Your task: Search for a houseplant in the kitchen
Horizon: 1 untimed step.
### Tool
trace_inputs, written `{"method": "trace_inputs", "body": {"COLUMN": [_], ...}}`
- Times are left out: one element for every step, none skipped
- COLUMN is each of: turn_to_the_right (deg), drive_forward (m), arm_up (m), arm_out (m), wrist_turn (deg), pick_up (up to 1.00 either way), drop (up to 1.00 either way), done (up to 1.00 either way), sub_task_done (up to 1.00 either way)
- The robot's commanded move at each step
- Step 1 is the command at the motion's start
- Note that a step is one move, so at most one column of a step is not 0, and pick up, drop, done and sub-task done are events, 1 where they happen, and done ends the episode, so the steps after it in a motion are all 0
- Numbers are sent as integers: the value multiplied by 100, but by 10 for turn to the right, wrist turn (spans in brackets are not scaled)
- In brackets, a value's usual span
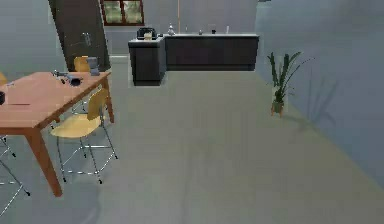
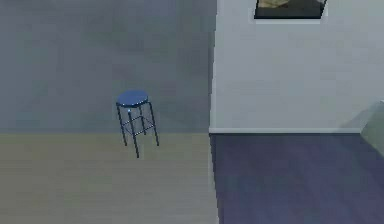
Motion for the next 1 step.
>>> {"method": "trace_inputs", "body": {"turn_to_the_right": [150], "drive_forward": [0], "arm_up": [0], "arm_out": [0], "wrist_turn": [0], "pick_up": [0], "drop": [0], "done": [0], "sub_task_done": [0]}}
